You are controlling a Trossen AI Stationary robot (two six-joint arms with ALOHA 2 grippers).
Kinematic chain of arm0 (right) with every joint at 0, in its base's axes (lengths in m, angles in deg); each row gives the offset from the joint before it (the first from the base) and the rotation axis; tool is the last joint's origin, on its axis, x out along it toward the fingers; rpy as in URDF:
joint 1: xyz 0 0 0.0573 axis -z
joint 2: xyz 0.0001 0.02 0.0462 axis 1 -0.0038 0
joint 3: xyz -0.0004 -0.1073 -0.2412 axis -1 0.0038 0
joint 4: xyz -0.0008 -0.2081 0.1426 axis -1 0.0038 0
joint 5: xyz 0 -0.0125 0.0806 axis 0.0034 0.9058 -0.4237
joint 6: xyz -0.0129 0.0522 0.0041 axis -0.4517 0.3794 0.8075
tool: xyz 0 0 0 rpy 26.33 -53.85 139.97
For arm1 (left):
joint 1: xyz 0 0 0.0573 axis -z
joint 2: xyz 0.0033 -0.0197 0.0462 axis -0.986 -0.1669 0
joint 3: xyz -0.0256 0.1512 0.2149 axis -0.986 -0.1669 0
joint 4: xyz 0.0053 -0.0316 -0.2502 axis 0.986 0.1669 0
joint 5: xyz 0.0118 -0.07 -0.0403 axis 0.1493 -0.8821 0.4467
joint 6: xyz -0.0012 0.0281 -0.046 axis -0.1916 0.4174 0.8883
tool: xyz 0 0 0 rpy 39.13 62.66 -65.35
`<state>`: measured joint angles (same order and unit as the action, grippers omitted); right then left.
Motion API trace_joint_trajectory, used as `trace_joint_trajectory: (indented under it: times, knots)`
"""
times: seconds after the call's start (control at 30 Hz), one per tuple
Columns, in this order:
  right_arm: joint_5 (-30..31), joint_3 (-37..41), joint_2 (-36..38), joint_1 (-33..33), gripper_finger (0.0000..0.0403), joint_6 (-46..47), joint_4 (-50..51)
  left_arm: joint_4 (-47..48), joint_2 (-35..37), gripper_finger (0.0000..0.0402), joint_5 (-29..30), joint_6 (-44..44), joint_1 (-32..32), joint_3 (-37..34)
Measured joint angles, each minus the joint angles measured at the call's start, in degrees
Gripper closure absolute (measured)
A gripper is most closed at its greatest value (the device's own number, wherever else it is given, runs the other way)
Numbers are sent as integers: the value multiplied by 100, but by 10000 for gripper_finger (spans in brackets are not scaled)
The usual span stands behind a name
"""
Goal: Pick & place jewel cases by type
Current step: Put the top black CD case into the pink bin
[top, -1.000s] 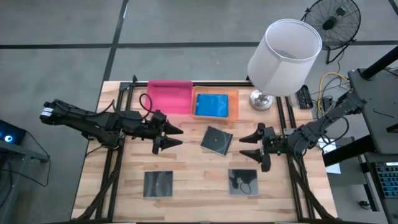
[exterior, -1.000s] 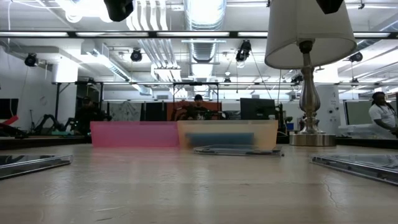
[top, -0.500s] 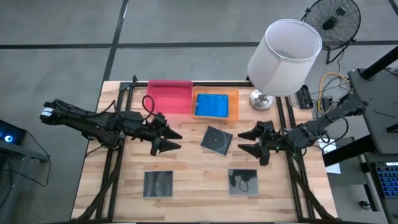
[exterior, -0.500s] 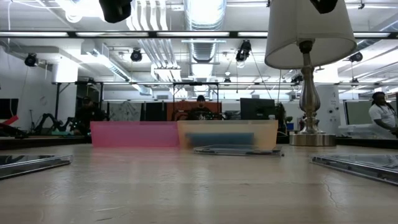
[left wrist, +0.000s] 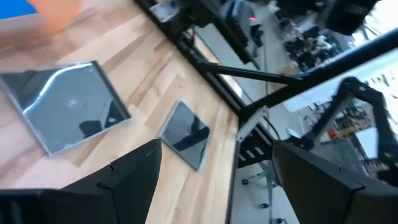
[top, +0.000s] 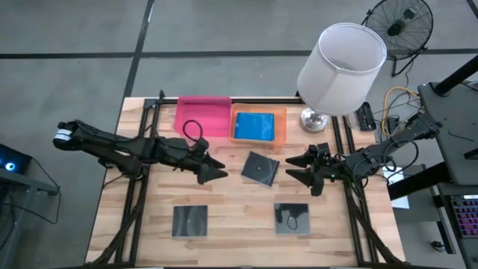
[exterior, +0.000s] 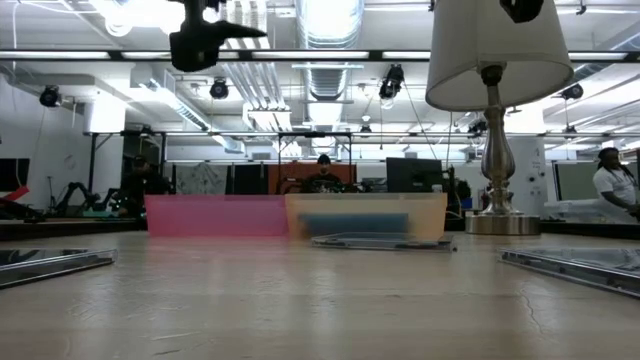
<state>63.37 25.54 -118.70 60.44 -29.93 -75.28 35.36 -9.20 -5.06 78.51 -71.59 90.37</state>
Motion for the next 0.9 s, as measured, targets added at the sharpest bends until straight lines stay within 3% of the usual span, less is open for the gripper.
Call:
trace_joint_trajectory:
  times: [0.5, 0.9]
  knots:
    - [166, -4, -655, 15, 144, 700, -390, -95, -679, 111, 76, 1297, -325, 0]
    - [43, -133, -1679, 15, 138, 692, -901, 313, -262, 111, -88, 805, -369, 2]
